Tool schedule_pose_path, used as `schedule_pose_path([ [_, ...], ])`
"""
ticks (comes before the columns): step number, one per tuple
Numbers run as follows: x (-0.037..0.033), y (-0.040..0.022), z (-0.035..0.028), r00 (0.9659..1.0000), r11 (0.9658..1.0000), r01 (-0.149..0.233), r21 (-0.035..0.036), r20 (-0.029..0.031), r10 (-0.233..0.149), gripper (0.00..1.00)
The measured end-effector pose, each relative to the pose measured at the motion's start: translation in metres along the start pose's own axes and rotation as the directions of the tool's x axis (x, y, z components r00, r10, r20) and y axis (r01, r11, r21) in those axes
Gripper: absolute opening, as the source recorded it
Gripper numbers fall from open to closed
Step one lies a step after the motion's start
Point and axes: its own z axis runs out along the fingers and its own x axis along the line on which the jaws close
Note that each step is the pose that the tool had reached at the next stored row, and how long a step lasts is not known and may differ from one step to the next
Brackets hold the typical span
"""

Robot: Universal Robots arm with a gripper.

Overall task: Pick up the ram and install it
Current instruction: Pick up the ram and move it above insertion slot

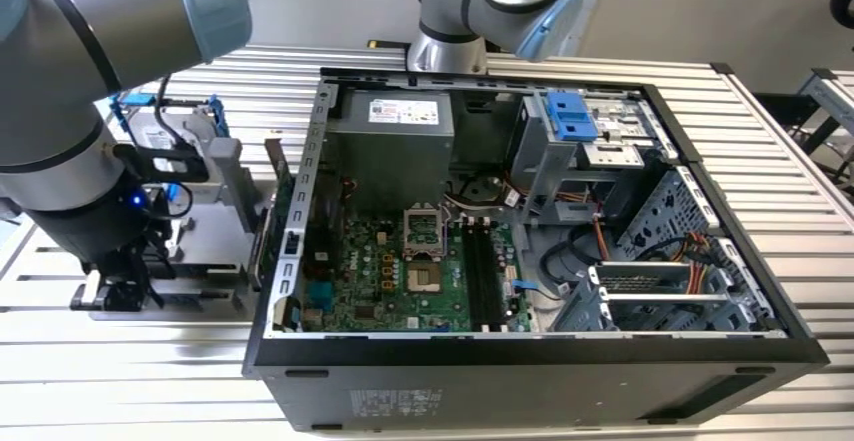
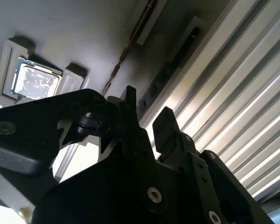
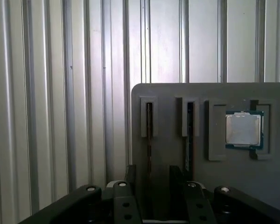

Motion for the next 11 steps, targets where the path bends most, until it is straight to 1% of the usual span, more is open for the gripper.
schedule_pose_path([
  [6,0.0000,-0.0002,0.0085,1.0000,1.0000,-0.001,0.0001,0.0001,0.001,1.00],
  [9,-0.0010,-0.0001,0.0093,1.0000,1.0000,-0.002,-0.0001,0.0003,0.002,1.00],
  [11,-0.0019,-0.0002,0.0096,1.0000,1.0000,-0.001,0.0001,0.0016,0.001,1.00],
])
